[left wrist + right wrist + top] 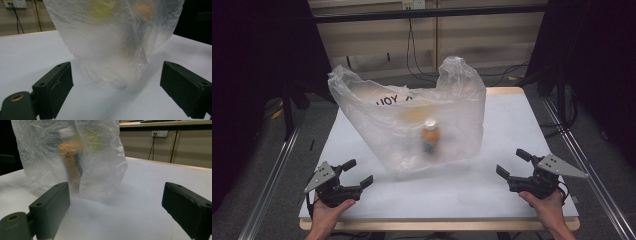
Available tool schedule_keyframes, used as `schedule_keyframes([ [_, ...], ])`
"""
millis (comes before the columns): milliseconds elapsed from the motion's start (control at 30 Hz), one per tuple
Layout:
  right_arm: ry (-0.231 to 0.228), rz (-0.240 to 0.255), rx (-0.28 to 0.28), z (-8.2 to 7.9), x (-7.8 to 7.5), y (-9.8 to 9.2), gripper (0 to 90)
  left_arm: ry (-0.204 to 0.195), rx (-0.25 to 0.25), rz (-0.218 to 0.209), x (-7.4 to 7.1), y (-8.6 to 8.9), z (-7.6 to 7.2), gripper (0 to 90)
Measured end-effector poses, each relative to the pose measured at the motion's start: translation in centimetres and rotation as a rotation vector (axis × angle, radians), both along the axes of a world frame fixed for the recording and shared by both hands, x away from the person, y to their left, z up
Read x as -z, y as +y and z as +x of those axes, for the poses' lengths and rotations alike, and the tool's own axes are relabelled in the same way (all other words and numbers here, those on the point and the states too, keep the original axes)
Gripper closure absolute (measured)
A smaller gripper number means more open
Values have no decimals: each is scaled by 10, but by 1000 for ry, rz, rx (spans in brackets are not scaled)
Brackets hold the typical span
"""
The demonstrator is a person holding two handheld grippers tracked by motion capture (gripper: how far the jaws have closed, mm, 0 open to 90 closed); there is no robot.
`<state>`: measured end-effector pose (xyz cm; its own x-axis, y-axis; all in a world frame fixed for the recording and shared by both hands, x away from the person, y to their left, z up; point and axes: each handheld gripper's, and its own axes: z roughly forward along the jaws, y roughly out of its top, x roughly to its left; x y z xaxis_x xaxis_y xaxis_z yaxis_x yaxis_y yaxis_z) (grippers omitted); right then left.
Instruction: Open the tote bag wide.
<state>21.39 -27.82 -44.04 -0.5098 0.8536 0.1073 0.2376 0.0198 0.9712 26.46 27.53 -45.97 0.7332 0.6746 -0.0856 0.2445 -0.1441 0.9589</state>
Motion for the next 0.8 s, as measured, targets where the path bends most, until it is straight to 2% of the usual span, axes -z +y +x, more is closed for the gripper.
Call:
schedule_keyframes([
  [100,7,-9,-2,1,1,2,120,-13,20,23,-1,-2,-1,163],
  [167,18,-4,-10,2,1,2,168,-16,26,-2,-1,-4,-2,217],
  [267,26,-2,-23,4,2,1,232,-8,39,8,-2,-4,-1,299],
  [333,36,-10,-42,7,4,1,269,-8,53,-18,-3,-4,-1,334],
  [367,37,-13,-45,8,4,1,274,-9,45,-2,-4,-4,-1,334],
  [433,42,-12,-46,8,5,1,294,-8,47,-6,-4,-5,-1,375],
  [467,44,-7,-61,10,5,2,353,0,59,-17,-5,-6,-2,389],
  [500,44,-3,-63,10,5,2,363,-3,67,1,-6,-5,-2,401],
  [567,42,2,-74,11,4,3,422,-4,76,0,-7,-5,-3,445],
  [600,41,5,-77,11,4,3,425,5,75,-31,-8,-7,-4,450],
  [700,44,11,-85,11,2,4,485,5,96,-6,-9,-7,-4,509],
  [733,47,9,-98,11,2,5,538,2,100,-8,-10,-8,-5,548],
  [767,48,13,-110,10,1,5,543,18,99,-28,-10,-10,-6,552],
  [800,50,15,-116,10,1,5,590,21,115,-13,-11,-10,-6,568],
])
